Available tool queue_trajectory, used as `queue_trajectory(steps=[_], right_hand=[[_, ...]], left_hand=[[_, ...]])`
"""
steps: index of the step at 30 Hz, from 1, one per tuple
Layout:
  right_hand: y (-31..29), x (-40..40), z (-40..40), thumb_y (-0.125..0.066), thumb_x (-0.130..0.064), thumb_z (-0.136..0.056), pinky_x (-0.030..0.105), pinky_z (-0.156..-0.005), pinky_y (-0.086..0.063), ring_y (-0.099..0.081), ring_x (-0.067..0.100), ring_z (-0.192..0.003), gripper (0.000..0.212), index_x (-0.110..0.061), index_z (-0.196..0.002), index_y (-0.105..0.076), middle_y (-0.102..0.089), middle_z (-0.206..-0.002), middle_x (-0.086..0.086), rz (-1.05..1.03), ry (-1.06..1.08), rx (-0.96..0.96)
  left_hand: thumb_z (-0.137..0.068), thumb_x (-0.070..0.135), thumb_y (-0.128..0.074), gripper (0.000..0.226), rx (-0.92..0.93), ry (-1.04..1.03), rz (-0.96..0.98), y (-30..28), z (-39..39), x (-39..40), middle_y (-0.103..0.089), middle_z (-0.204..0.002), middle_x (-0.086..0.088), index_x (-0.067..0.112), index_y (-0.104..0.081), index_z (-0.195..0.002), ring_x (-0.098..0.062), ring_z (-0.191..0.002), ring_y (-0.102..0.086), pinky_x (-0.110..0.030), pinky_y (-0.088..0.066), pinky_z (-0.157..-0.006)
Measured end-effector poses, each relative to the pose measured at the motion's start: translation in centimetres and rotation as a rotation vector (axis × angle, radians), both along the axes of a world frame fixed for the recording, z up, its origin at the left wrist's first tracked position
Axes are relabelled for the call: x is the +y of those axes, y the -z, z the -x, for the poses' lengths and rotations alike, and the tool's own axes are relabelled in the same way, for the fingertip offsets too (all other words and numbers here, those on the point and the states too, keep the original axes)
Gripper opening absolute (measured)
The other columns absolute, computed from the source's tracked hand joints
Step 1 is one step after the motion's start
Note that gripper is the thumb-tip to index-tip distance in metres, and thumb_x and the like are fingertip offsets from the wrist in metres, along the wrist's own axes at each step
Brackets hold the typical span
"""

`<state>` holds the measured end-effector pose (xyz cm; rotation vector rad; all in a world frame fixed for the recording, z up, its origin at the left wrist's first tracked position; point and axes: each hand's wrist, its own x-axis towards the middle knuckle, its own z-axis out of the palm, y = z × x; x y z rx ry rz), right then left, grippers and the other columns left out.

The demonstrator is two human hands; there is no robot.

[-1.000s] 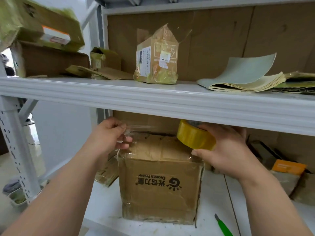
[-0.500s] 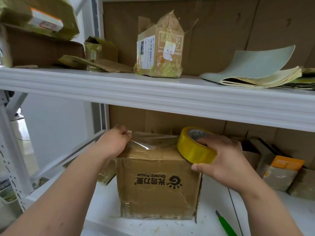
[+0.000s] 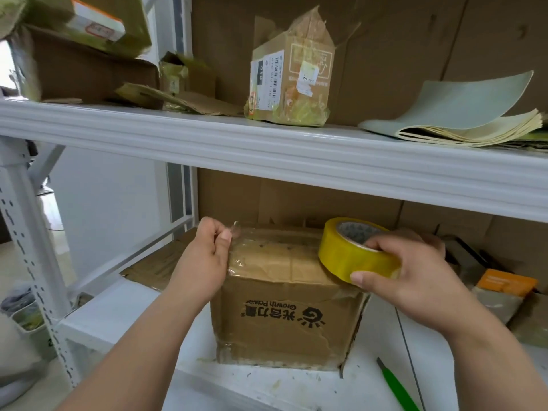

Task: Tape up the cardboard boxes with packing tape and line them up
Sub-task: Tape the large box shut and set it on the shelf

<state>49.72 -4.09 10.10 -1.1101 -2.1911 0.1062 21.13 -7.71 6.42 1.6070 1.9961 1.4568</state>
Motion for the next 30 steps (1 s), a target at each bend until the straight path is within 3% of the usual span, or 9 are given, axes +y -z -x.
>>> queue_trajectory(steps=[4,8,11,14,17,22,25,27,30], right_hand=[[-1.2,0.2,0.9,-0.053,-0.081,-0.055,0.038,-0.084,-0.036,-0.054,0.006,-0.080,0.052,-0.041,-0.089,-0.055,-0.060,-0.073,-0.014,0.004,0.014,0.015],[-1.9,1.2,2.4,-0.053,-0.084,-0.054,0.042,-0.084,-0.047,-0.056,0.025,-0.092,0.051,-0.046,-0.087,-0.055,-0.062,-0.079,-0.012,0.040,0.029,0.014],[-2.1,1.9,3.1,-0.048,-0.079,-0.063,0.043,-0.089,-0.045,-0.056,0.021,-0.094,0.047,-0.038,-0.083,-0.056,-0.061,-0.084,-0.015,0.036,0.015,0.007],[-1.0,1.9,3.0,-0.045,-0.073,-0.066,0.035,-0.087,-0.035,-0.051,0.015,-0.093,0.044,-0.034,-0.082,-0.057,-0.059,-0.085,-0.016,0.007,0.008,-0.003],[0.9,1.3,2.2,-0.049,-0.065,-0.072,0.044,-0.089,-0.040,-0.050,0.010,-0.090,0.035,-0.031,-0.074,-0.057,-0.055,-0.084,-0.017,-0.048,-0.088,0.045],[2.9,0.4,0.6,-0.064,-0.069,-0.061,0.034,-0.102,-0.027,-0.027,0.010,-0.132,0.039,-0.033,-0.076,-0.066,-0.038,-0.139,-0.010,0.006,-0.059,0.187],[2.7,0.0,-0.1,-0.069,-0.075,-0.055,0.023,-0.101,-0.034,-0.029,-0.006,-0.133,0.050,-0.030,-0.076,-0.066,-0.037,-0.139,-0.014,0.131,-0.086,0.257],[2.1,-0.3,-0.4,-0.070,-0.076,-0.050,0.014,-0.094,-0.033,-0.030,-0.016,-0.128,0.054,-0.027,-0.072,-0.066,-0.040,-0.136,-0.019,0.140,-0.099,0.267],[1.1,-0.9,-0.6,-0.072,-0.083,-0.042,0.015,-0.091,-0.035,-0.037,-0.017,-0.123,0.066,-0.023,-0.066,-0.064,-0.043,-0.129,-0.031,0.161,-0.147,0.280]], left_hand=[[-0.107,0.032,-0.029,0.020,-0.160,0.044,-0.019,-0.2,0.7,-0.4,-0.070,-0.104,0.019,0.016,-0.040,-0.099,-0.018,-0.077,-0.063,-0.025,-0.042,-0.060],[-0.107,0.033,-0.031,0.022,-0.270,0.009,-0.036,-0.4,1.0,-0.5,-0.075,-0.099,0.016,0.017,-0.043,-0.099,-0.012,-0.075,-0.062,-0.026,-0.045,-0.063],[-0.106,0.032,-0.034,0.020,-0.241,0.002,-0.065,0.1,1.1,-0.1,-0.075,-0.096,0.016,0.016,-0.043,-0.099,-0.008,-0.080,-0.066,-0.031,-0.048,-0.068],[-0.106,0.028,-0.036,0.016,-0.186,-0.009,-0.061,0.5,1.0,-0.1,-0.071,-0.099,0.018,0.017,-0.042,-0.096,0.005,-0.083,-0.063,-0.020,-0.044,-0.064],[-0.106,0.026,-0.036,0.015,-0.134,-0.005,-0.060,0.7,1.0,-0.2,-0.068,-0.102,0.018,0.017,-0.041,-0.095,0.011,-0.087,-0.057,-0.011,-0.039,-0.063],[-0.105,0.028,-0.038,0.014,-0.173,-0.014,-0.115,1.2,0.8,-0.5,-0.072,-0.089,0.024,0.019,-0.042,-0.095,0.008,-0.082,-0.064,-0.024,-0.046,-0.067],[-0.105,0.028,-0.038,0.013,-0.198,-0.011,-0.149,1.6,0.7,-0.8,-0.074,-0.093,0.023,0.021,-0.042,-0.096,-0.001,-0.090,-0.066,-0.035,-0.050,-0.077],[-0.105,0.027,-0.037,0.014,-0.200,-0.005,-0.165,1.8,0.6,-1.1,-0.074,-0.094,0.023,0.019,-0.042,-0.096,0.001,-0.092,-0.064,-0.034,-0.049,-0.078],[-0.106,0.027,-0.036,0.016,-0.226,0.010,-0.187,2.1,0.5,-1.9,-0.074,-0.094,0.023,0.016,-0.043,-0.096,0.007,-0.093,-0.063,-0.027,-0.045,-0.075]])
